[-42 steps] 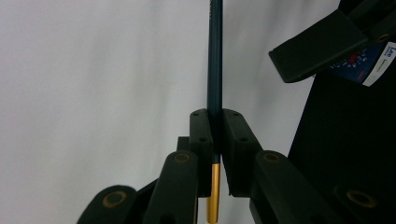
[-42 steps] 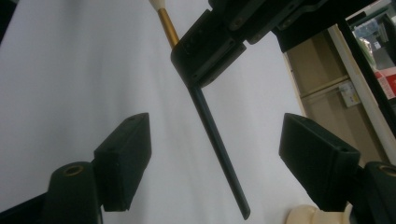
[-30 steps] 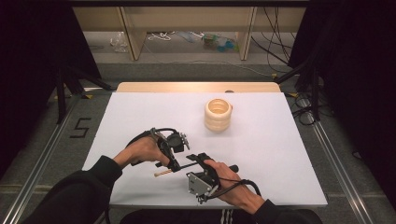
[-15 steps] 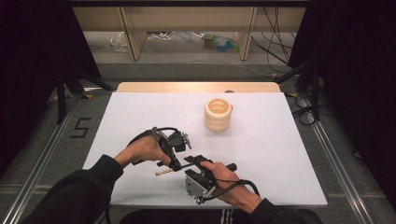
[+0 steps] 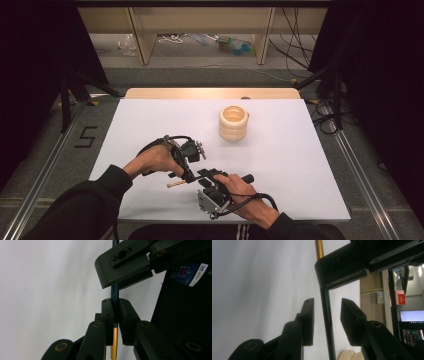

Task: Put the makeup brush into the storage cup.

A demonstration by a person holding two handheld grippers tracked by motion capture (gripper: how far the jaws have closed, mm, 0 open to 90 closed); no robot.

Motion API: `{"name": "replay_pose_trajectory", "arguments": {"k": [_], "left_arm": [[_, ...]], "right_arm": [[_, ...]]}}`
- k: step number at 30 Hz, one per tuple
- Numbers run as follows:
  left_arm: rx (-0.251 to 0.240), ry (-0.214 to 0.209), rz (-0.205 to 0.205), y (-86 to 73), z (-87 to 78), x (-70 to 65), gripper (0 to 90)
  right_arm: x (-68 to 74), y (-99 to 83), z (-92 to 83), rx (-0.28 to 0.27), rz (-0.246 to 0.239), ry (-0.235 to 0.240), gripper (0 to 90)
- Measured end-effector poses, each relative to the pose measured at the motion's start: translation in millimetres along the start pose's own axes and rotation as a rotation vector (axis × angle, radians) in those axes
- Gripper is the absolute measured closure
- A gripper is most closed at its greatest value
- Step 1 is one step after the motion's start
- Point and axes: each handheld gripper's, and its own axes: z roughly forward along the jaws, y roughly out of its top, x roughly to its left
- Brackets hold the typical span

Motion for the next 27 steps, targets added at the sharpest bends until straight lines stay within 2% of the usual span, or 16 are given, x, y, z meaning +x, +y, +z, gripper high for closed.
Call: {"name": "replay_pose_trajectory", "arguments": {"k": [3,5,6,11,22,23,25,27], "left_arm": [[-0.006,0.003,0.004,1.1,-0.2,-0.1,83.3],[-0.008,0.001,0.007,1.6,-0.3,-0.4,83.3],[-0.009,0.002,0.006,1.6,-0.3,-0.6,83.2],[-0.011,0.003,0.003,2.2,-0.3,-0.9,83.2],[-0.014,0.004,0.001,3.7,-1.0,-1.2,83.2],[-0.017,0.003,-0.001,4.0,-1.2,-1.5,83.3],[-0.016,0.005,0.004,4.6,-1.8,-1.5,83.2],[-0.012,0.008,0.007,5.4,-2.5,-1.8,83.2]], "right_arm": [[0.4,0.2,0.2,-0.001,0.002,0.0,66.8],[-0.9,0.3,0.6,-0.001,-0.022,-0.002,67.9],[1.0,0.6,0.8,0.005,-0.002,0.001,68.4],[0.9,1.8,1.2,0.002,-0.02,-0.006,70.1],[1.8,3.3,0.7,0.026,-0.025,-0.02,73.8],[0.7,3.3,0.7,0.024,-0.042,-0.019,74.1],[1.8,2.8,3.7,-0.009,-0.021,-0.004,75.0],[2.4,2.9,3.6,-0.007,-0.014,0.001,75.4]]}}
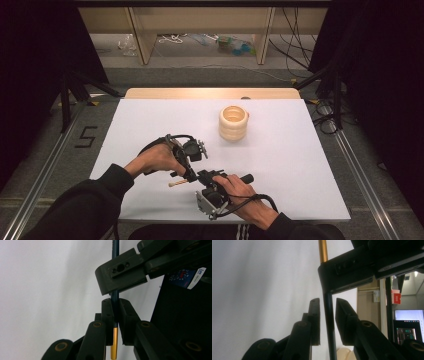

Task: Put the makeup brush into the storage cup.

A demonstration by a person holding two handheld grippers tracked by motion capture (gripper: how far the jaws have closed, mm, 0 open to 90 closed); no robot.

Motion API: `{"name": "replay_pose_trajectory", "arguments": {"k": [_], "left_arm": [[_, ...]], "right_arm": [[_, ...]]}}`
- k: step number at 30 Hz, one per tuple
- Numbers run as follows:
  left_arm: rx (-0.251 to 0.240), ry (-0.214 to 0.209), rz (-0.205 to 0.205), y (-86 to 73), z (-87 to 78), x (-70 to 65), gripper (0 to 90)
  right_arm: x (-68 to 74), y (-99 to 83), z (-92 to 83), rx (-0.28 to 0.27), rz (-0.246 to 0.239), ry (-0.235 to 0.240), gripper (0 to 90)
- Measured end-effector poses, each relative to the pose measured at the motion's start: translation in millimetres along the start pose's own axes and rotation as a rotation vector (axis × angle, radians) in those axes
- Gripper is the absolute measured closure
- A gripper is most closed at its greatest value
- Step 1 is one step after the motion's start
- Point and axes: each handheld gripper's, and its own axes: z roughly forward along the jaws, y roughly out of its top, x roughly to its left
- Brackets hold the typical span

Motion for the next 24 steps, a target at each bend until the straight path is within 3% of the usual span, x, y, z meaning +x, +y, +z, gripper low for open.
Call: {"name": "replay_pose_trajectory", "arguments": {"k": [11,17,21,23,24], "left_arm": [[-0.002,-0.006,0.003,3.7,0.6,-1.5,83.2],[-0.006,-0.012,-0.004,3.4,-0.5,-1.0,83.2],[-0.008,-0.017,-0.011,3.0,-0.8,-0.9,83.0],[-0.016,-0.014,-0.019,2.5,-1.9,-0.3,80.7],[-0.018,-0.02,-0.027,1.6,-5.2,1.3,75.3]], "right_arm": [[-0.4,-0.1,0.0,0.013,-0.009,0.009,81.5],[-1.0,0.7,-1.4,0.03,-0.043,-0.001,83.4],[-0.1,1.0,-1.8,0.033,-0.033,-0.001,83.6],[0.4,1.2,-2.1,0.037,-0.027,0.001,83.6],[1.4,0.1,-1.6,0.052,-0.023,0.001,83.6]]}}
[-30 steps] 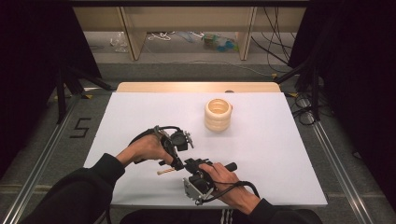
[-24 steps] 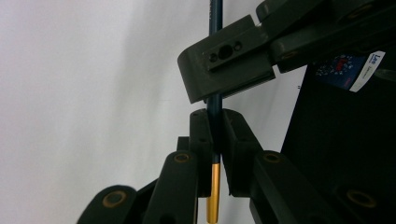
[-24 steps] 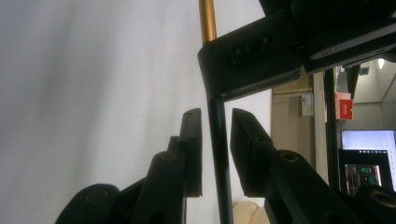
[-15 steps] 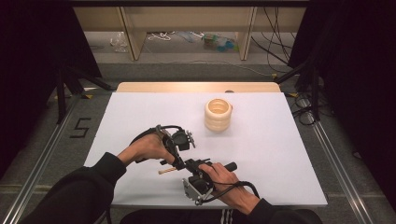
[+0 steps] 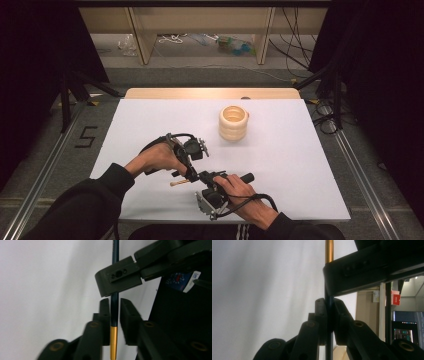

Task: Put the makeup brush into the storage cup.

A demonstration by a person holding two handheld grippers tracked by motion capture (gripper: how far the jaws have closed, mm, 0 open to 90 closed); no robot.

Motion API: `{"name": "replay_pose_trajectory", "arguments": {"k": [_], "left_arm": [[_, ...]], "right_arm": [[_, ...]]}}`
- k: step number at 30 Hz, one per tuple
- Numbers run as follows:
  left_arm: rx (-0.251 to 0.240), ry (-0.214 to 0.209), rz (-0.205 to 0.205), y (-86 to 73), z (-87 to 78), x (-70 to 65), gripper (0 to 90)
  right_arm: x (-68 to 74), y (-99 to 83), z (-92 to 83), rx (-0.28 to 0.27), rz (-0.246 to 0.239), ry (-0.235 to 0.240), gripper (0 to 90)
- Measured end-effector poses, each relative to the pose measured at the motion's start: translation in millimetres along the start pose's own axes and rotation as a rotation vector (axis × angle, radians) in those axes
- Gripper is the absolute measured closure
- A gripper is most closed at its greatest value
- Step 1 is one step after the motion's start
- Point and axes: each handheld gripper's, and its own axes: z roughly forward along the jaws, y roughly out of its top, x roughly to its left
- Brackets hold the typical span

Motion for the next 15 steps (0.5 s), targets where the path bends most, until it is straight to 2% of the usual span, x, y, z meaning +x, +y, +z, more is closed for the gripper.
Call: {"name": "replay_pose_trajectory", "arguments": {"k": [2,3,4,5,6,7,8,9,10,11,12,13,14,15], "left_arm": [[-0.005,-0.013,0.001,-1.0,-1.4,0.4,68.4],[-0.022,-0.006,-0.003,-1.8,-3.4,0.4,68.4],[-0.051,0.001,-0.007,-4.2,-8.1,1.3,62.7],[-0.051,0.001,-0.007,-4.2,-8.1,1.3,60.2],[-0.096,0.003,-0.009,-7.4,-13.3,0.7,57.2],[-0.096,0.003,-0.009,-7.4,-13.3,0.7,52.9],[-0.124,0.014,-0.028,-9.1,-15.1,0.7,50.4],[-0.137,0.033,-0.019,-10.6,-17.9,2.3,50.4],[-0.162,0.049,-0.02,-12.5,-19.9,2.4,45.7],[-0.205,0.064,-0.034,-14.2,-21.0,1.6,45.7],[-0.208,0.079,-0.015,-16.3,-25.0,3.1,41.8],[-0.254,0.101,-0.033,-20.5,-28.8,4.0,39.1],[-0.254,0.101,-0.033,-20.5,-28.8,4.0,37.0],[-0.312,0.121,-0.064,-21.9,-28.0,2.9,37.0]], "right_arm": [[-1.8,-2.1,0.3,0.0,-0.006,0.001,83.7],[-1.8,-2.1,0.3,0.0,-0.006,0.001,83.7],[-4.1,-5.3,0.2,-0.006,0.027,0.01,83.7],[-4.1,-5.3,0.2,-0.006,0.027,0.01,83.7],[-9.3,-10.0,-0.6,-0.002,0.029,0.005,83.7],[-9.3,-10.0,-0.6,-0.002,0.029,0.005,83.7],[-13.2,-16.1,-1.0,-0.006,0.084,0.019,83.7],[-13.2,-16.1,-1.0,-0.006,0.084,0.019,83.7],[-17.7,-23.9,-1.3,-0.014,0.128,0.028,83.7],[-17.7,-23.9,-1.3,-0.014,0.128,0.028,83.7],[-20.6,-27.8,-1.4,-0.026,0.15,0.04,83.7],[-23.8,-35.0,-1.2,-0.044,0.218,0.066,83.7],[-23.8,-35.0,-1.2,-0.044,0.218,0.066,83.7],[-24.5,-38.1,-1.7,-0.048,0.263,0.071,83.7]]}}
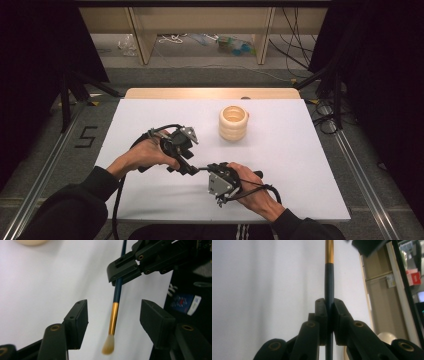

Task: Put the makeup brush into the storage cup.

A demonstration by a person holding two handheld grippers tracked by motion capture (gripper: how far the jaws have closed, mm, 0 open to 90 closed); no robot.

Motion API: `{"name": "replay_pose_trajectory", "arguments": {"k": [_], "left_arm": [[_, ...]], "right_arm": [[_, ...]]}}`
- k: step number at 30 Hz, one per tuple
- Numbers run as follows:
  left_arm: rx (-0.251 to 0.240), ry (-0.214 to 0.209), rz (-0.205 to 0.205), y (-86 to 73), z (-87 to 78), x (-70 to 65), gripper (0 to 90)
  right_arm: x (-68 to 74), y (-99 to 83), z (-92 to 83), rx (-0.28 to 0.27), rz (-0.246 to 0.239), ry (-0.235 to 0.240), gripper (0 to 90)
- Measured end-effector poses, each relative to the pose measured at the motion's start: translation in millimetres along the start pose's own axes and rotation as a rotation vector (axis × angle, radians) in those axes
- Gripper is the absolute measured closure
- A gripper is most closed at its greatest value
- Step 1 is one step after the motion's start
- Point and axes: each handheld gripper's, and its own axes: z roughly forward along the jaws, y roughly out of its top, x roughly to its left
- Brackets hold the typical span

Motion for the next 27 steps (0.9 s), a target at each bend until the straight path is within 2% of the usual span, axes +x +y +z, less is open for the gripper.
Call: {"name": "replay_pose_trajectory", "arguments": {"k": [1,2,4,5,6,7,8,9,10,11,12,14,15,16,18,19,20,22,23,24,26,27], "left_arm": [[-0.056,0.022,-0.025,-1.9,0.1,-0.7,34.7],[-0.064,0.041,-0.022,-3.3,-2.7,1.5,32.5],[-0.097,0.07,0.009,-6.4,-9.6,6.3,30.3],[-0.149,0.079,-0.03,-8.2,-10.5,5.0,29.4],[-0.193,0.085,-0.047,-9.7,-11.9,4.5,28.5],[-0.205,0.087,-0.038,-11.5,-15.0,5.4,27.9],[-0.229,0.095,-0.036,-13.3,-17.0,5.0,27.9],[-0.269,0.111,-0.033,-16.9,-19.7,3.7,27.0],[-0.269,0.111,-0.033,-16.9,-19.7,3.7,26.2],[-0.296,0.119,-0.048,-18.9,-20.5,2.0,25.8],[-0.312,0.124,-0.042,-21.0,-22.7,2.0,25.8],[-0.367,0.124,-0.07,-24.7,-24.3,0.9,25.4],[-0.404,0.138,-0.08,-28.6,-25.1,0.5,24.7],[-0.404,0.138,-0.08,-28.6,-25.1,0.5,24.5],[-0.429,0.139,-0.095,-32.4,-25.2,0.0,24.3],[-0.444,0.134,-0.106,-34.4,-24.9,-0.4,23.7],[-0.461,0.135,-0.109,-36.0,-24.7,-1.1,23.7],[-0.495,0.131,-0.127,-39.8,-23.6,-3.1,23.1],[-0.517,0.143,-0.134,-43.9,-22.5,-5.4,23.0],[-0.517,0.143,-0.134,-43.9,-22.5,-5.4,22.8],[-0.534,0.146,-0.139,-47.6,-21.2,-5.8,22.8],[-0.561,0.151,-0.145,-49.3,-19.8,-6.1,22.8]], "right_arm": [[-1.2,-3.2,-0.8,0.003,0.044,0.006,83.7],[-4.0,-6.5,-0.9,-0.005,0.063,0.01,83.7],[-10.7,-14.2,-0.8,-0.024,0.089,0.041,83.7],[-12.5,-17.6,-1.5,-0.031,0.129,0.059,83.7],[-13.7,-20.6,-2.1,-0.039,0.182,0.074,83.7],[-13.9,-25.2,-2.5,-0.071,0.32,0.094,83.7],[-13.9,-25.2,-2.5,-0.071,0.32,0.094,83.7],[-17.4,-31.5,-3.3,-0.098,0.409,0.11,83.8],[-17.4,-31.5,-3.3,-0.098,0.409,0.11,83.8],[-21.4,-37.3,-3.6,-0.13,0.492,0.12,83.7],[-21.4,-37.3,-3.6,-0.13,0.492,0.12,83.7],[-24.6,-42.0,-4.1,-0.157,0.568,0.135,83.8],[-26.8,-45.7,-4.5,-0.19,0.634,0.145,83.7],[-26.8,-45.7,-4.5,-0.19,0.634,0.145,83.7],[-28.5,-48.4,-5.0,-0.222,0.686,0.155,83.7],[-29.9,-50.3,-5.3,-0.248,0.729,0.166,83.7],[-29.9,-50.3,-5.3,-0.248,0.729,0.166,83.7],[-30.9,-52.4,-6.0,-0.278,0.785,0.178,83.7],[-31.4,-53.7,-6.3,-0.287,0.798,0.185,83.7],[-31.4,-53.7,-6.3,-0.287,0.798,0.185,83.7],[-31.7,-56.3,-6.6,-0.296,0.829,0.197,83.7],[-31.2,-56.5,-5.7,-0.306,0.837,0.185,83.7]]}}
